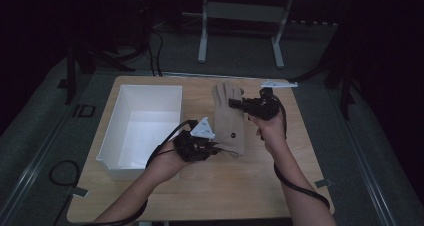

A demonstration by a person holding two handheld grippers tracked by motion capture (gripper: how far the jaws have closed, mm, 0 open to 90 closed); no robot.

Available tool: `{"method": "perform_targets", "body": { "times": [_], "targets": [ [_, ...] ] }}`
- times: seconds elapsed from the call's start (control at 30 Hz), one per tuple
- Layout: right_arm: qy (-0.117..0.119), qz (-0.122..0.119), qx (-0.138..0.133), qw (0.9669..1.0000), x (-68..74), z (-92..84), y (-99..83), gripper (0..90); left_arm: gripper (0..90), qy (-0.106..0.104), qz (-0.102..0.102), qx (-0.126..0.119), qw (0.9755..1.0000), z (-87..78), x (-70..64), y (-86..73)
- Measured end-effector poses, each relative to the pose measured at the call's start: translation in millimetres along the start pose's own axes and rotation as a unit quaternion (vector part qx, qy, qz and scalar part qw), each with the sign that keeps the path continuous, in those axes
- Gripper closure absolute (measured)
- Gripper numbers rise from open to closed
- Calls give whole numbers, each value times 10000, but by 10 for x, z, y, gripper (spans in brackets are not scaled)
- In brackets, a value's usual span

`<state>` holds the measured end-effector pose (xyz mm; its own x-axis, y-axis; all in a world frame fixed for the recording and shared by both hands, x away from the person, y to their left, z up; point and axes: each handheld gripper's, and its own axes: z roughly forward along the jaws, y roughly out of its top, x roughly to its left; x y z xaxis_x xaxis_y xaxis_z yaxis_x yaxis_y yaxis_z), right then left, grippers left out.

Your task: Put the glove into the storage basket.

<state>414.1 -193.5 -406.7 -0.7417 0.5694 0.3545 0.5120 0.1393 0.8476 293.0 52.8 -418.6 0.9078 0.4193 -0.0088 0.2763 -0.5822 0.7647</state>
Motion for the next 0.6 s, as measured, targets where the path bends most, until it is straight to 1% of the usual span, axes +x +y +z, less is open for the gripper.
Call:
{"method": "perform_targets", "body": {
  "times": [0.03, 0.1, 0.13, 0.2, 0.33, 0.5, 0.6],
  "targets": [
    [0, 0, 0, 10000, 0, 0, 0, 701, 827, 0, 0, 0, 10000, 0, 0, 0],
    [7, -11, 1, 10000, 24, 51, 19, 701, 826, 43, -40, -14, 10000, -43, 27, -41],
    [17, -18, 10, 10000, 58, 98, 40, 701, 826, 57, -74, -44, 9999, -65, 35, -58],
    [19, -30, 15, 10000, 70, 116, 49, 701, 826, 98, -89, -52, 9999, -120, 56, -93],
    [67, -82, 17, 9999, 144, 234, 96, 700, 826, 167, -153, -68, 9997, -222, 95, -158],
    [138, -75, 56, 9999, 233, 377, 148, 700, 826, 255, -238, -81, 9994, -333, 142, -247],
    [175, -125, 87, 9997, 293, 461, 183, 700, 826, 315, -297, -99, 9990, -409, 156, -297]
  ]
}}
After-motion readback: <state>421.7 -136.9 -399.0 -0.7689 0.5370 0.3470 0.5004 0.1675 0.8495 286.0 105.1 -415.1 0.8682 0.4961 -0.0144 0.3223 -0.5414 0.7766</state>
